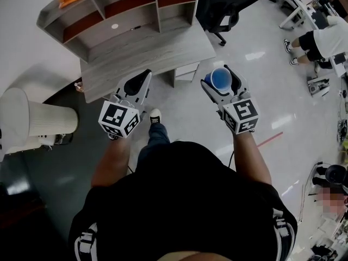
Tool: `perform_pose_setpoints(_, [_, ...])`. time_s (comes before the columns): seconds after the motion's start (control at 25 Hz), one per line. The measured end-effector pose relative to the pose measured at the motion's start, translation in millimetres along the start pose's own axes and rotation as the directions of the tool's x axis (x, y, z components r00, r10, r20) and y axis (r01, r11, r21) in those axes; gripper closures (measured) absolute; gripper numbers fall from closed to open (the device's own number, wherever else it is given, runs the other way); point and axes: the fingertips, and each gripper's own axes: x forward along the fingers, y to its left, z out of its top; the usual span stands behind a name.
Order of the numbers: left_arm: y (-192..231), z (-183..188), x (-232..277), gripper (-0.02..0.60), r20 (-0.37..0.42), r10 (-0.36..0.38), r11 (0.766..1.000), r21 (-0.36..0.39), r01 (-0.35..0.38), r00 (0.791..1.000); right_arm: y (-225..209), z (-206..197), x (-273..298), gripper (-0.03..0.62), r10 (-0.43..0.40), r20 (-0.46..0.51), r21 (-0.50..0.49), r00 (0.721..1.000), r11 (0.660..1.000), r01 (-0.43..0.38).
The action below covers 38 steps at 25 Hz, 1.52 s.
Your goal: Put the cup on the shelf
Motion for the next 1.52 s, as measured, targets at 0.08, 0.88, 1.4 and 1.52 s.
perform_pose_setpoints(0.08, [8.3, -1.4, 2.7, 0.563, -0.003, -0.004, 1.000, -0.001, 0.004, 1.000, 0.8, 3.8, 7.4, 0.214, 0.003, 0.005, 0.012, 1.000, 1.000, -0.003])
perform_pose_setpoints(0.88, [108.6, -41.9, 69.8, 0.563, -0.067, -0.066, 0.998, -0.027, 0.065, 0.996, -38.2, -5.2, 116.4, 0.214, -0.069, -0.045, 0.103, 0.997, 0.992, 0.074])
perform_pose_setpoints(1.4, [168.8, -53.4, 116.2, 0.563, -0.075, -0.100, 0.994, -0.055, 0.096, 0.992, -65.8, -3.9, 189.5, 0.214, -0.081, -0.069, 0.126, 0.994, 0.988, 0.089])
perform_pose_setpoints(1.52, [182.3, -53.2, 126.2, 0.563, -0.073, -0.101, 0.994, -0.058, 0.097, 0.992, -73.1, 1.1, 203.3, 0.214, -0.083, -0.074, 0.127, 0.994, 0.988, 0.092])
